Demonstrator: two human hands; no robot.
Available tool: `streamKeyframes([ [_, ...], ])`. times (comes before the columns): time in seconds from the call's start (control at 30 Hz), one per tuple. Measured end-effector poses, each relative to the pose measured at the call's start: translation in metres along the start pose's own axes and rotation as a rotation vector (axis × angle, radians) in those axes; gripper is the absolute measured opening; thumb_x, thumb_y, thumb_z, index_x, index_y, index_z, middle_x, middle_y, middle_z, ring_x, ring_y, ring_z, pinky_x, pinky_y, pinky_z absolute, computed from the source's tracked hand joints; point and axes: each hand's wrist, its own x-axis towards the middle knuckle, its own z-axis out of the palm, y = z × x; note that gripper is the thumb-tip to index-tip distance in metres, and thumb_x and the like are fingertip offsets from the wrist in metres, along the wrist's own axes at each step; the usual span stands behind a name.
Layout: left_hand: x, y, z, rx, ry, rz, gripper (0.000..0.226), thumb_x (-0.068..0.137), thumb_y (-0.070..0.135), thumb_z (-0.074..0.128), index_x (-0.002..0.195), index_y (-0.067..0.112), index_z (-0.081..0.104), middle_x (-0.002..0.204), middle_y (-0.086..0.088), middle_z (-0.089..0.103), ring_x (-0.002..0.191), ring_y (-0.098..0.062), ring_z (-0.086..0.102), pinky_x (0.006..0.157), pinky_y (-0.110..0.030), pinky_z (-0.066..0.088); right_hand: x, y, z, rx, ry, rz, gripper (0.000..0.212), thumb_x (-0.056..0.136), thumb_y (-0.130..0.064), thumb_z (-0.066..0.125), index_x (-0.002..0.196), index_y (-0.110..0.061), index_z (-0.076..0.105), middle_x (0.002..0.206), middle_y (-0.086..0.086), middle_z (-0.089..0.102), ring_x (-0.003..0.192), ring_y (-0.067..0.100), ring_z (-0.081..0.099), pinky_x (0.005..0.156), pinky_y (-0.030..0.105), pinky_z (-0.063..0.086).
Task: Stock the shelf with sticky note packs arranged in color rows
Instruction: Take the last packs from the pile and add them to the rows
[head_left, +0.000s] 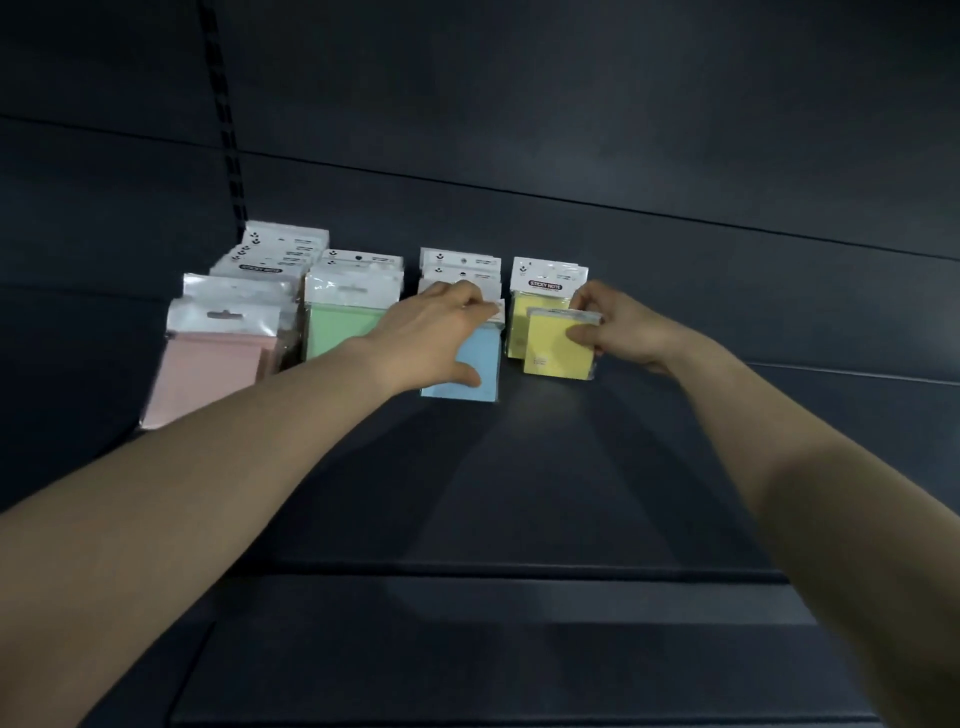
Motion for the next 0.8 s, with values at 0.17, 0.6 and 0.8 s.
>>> streamKeyframes([
  [0.17,0.003,-0.003,0.000,-0.023,-0.049,-0.038,0.086,0.078,0.050,0.070,0.149,0.026,0.028,0.141,0.006,0.035,0.129,-0.018,0.034,0.099,-0.032,0.039,0.029,0.007,0.009,-0.130,0.209,-0.164,0.025,0.079,-0.006,0.070,0.095,-0.019,0.055,0.095,-0.006,0.056,0.086,0.014,0.052,0.076,0.028,0.042],
  [0.6,0.056,0.003,0.003,0.081,0.002,0.110,0.041,0.095,0.052,0.044,0.133,0.039,0.053,0.135,0.006,0.045,0.125,-0.020,0.038,0.103,-0.030,0.029,0.040,0.020,0.007,-0.070,0.277,-0.203,0.028,0.068,-0.012,0.083,0.082,-0.024,0.062,0.090,-0.008,0.057,0.077,0.006,0.053,0.070,0.018,0.042],
  [0.8,0.066,0.010,0.020,0.175,-0.107,0.151,0.049,0.092,0.064,0.034,0.128,0.039,0.057,0.132,0.006,0.046,0.129,-0.021,0.036,0.114,-0.041,0.020,0.042,0.024,-0.004,0.317,0.269,-0.131,0.013,0.081,-0.014,0.076,0.081,-0.021,0.065,0.077,0.003,0.058,0.071,0.011,0.052,0.074,0.027,0.049],
])
